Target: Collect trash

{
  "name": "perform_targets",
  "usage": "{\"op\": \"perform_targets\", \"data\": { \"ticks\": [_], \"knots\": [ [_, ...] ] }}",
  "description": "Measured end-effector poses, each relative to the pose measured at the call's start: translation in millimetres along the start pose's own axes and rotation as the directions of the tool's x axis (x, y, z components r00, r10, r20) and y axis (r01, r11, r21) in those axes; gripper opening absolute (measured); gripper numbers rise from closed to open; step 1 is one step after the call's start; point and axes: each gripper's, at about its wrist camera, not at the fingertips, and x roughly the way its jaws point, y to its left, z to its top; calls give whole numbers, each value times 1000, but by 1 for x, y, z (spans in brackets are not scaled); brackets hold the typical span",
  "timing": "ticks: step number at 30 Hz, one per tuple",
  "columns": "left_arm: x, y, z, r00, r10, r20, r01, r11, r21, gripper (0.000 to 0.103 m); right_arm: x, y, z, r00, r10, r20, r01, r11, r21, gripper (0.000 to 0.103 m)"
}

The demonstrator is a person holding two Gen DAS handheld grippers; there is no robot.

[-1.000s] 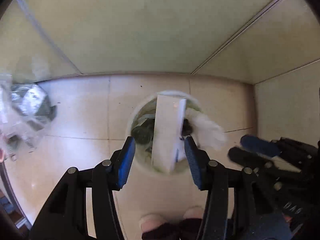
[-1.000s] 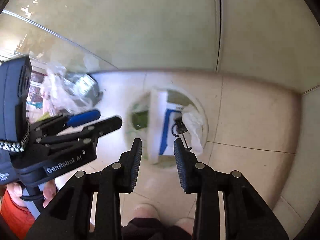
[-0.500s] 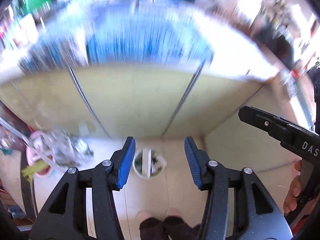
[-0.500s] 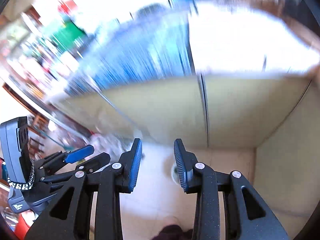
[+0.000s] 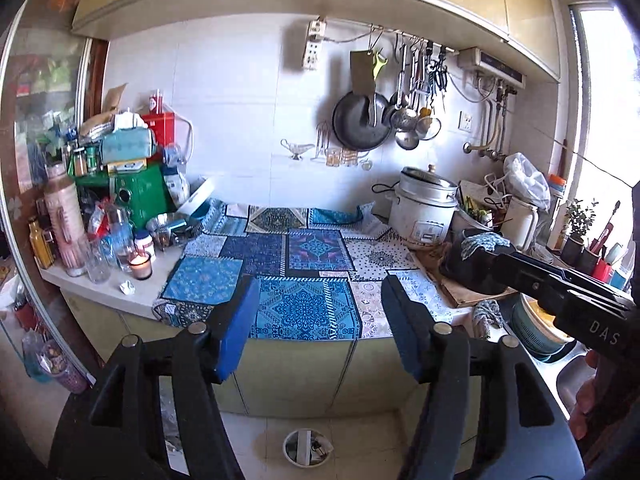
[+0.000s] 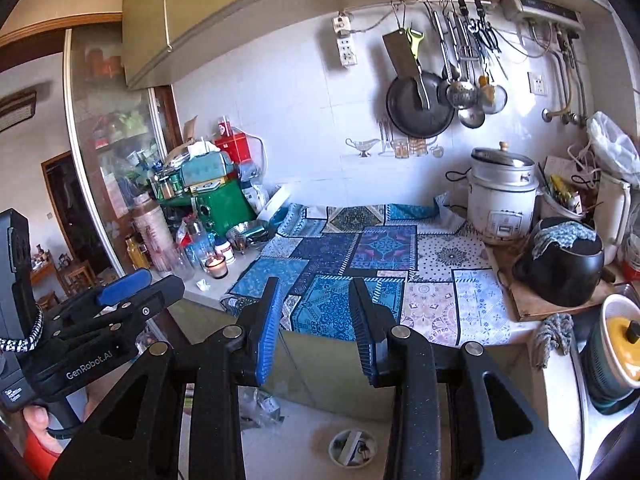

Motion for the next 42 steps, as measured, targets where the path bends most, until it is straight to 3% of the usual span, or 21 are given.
{"op": "perform_targets", "data": {
  "ticks": [3, 5, 10, 13, 18, 42],
  "knots": [
    [-32, 2, -2, 1000, 4, 20, -5, 998, 60, 80, -5, 23, -12, 997, -78, 27, 79, 997, -15, 45],
    [-48, 7, -8, 1000, -2, 8, 1, 997, 77, 97, -12, 31, -18, 990, -138, 38, 138, 990, -11, 52],
    [-74, 16, -27, 1000, -18, -18, 19, 997, 80, 101, -43, 46, -32, 975, -218, 51, 215, 975, 53, 88],
    [-85, 20, -34, 1000, -9, -17, 10, 997, 75, 102, -56, 52, -36, 962, -267, 63, 263, 963, 64, 103],
    [-93, 18, -43, 999, -32, -35, 34, 997, 65, 102, -68, 58, -39, 952, -298, 63, 297, 954, 35, 103],
    [-106, 4, -58, 998, -16, -56, 19, 998, 57, 102, -82, 58, -49, 965, -261, 0, 261, 965, 15, 103]
  ]
}}
